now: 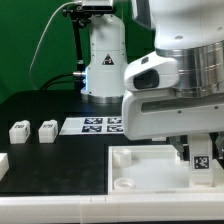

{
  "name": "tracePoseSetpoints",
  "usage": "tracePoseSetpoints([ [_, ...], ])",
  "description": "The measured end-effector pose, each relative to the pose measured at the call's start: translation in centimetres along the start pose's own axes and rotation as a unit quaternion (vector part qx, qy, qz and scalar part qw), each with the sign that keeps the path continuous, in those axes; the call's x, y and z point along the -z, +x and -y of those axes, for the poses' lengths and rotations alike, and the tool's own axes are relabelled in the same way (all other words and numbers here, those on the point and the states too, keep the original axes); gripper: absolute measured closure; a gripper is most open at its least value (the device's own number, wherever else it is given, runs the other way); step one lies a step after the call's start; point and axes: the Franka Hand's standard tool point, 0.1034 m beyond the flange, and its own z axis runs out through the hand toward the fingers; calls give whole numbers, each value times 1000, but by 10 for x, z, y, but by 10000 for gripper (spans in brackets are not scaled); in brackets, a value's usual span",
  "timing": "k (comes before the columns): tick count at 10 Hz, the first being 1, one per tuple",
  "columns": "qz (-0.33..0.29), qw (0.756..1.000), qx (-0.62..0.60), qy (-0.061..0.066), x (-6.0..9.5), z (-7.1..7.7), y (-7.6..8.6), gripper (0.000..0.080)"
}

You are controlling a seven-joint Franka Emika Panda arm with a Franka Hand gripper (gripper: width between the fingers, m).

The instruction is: Assemble one leg

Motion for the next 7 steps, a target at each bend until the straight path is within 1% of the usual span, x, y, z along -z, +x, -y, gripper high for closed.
tracePoseSetpoints([
  [1,1,997,-71,5,0,0,0,511],
  [2,1,985,-175,5,0,-1,1,511],
  [3,1,963,-269,6,-1,0,1,509],
  [4,5,938,-348,15,0,3,1,509],
  [5,11,908,-418,23,-1,5,0,509],
  [6,15,870,-492,26,-2,9,-1,509],
  [7,14,863,-505,24,-2,10,-2,509],
])
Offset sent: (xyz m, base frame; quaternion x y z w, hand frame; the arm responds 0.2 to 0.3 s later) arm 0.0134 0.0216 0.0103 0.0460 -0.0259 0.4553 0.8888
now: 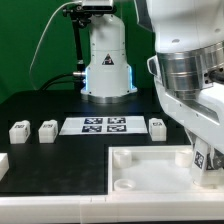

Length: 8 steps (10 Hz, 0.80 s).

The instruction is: Assemble one leg

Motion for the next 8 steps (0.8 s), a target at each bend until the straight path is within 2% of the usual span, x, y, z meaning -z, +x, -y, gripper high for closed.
tracePoseSetpoints([
  [1,-3,999,-40,4,0,1,0,509],
  [2,-3,1000,-30,4,0,1,0,425],
  [3,-3,1000,3,4,0,1,-1,425],
  [4,-5,998,58,1,1,0,-2,283],
  [5,-15,987,158,-2,4,0,-4,178],
  [6,-22,970,242,-2,6,2,-7,178],
  [8,-20,950,312,-4,4,1,-5,151],
])
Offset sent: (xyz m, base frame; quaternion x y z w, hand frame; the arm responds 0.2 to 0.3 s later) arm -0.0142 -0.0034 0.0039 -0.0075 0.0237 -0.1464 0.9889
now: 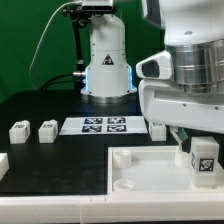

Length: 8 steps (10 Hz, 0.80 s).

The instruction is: Assemble one leg

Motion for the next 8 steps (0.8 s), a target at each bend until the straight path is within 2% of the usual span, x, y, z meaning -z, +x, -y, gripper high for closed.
tracePoseSetpoints([
  [2,0,991,131,-1,-1,-1,1,150],
  [3,-11,977,214,-17,-2,-3,5,150],
  [4,-33,965,258,-29,0,4,4,150],
  [5,-30,972,232,-20,-1,7,0,150],
  [6,-29,972,233,-20,-1,6,1,260],
  [7,-31,982,183,-19,-1,4,3,395],
  [8,-30,989,146,-25,-2,-2,6,395],
])
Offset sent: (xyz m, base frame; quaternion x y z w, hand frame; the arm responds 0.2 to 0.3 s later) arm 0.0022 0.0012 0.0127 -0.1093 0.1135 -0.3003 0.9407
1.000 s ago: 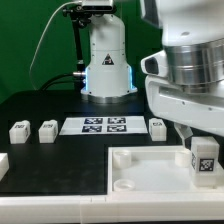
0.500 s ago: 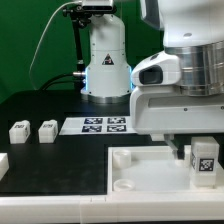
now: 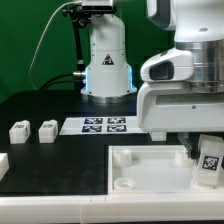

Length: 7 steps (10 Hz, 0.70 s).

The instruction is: Assemble one leg

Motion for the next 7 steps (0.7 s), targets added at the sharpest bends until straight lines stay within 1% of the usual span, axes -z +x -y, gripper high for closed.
tracePoseSetpoints([
  [1,1,998,-65,0,-1,-1,0,495],
  [2,3,993,-118,2,-1,-2,0,496],
  [3,8,983,-182,10,0,-3,2,496],
  [4,17,966,-257,19,0,-4,2,496],
  [5,28,932,-360,28,-1,-3,2,498],
  [6,36,900,-433,37,-1,-5,2,498],
  [7,40,884,-463,39,-1,-5,2,500],
])
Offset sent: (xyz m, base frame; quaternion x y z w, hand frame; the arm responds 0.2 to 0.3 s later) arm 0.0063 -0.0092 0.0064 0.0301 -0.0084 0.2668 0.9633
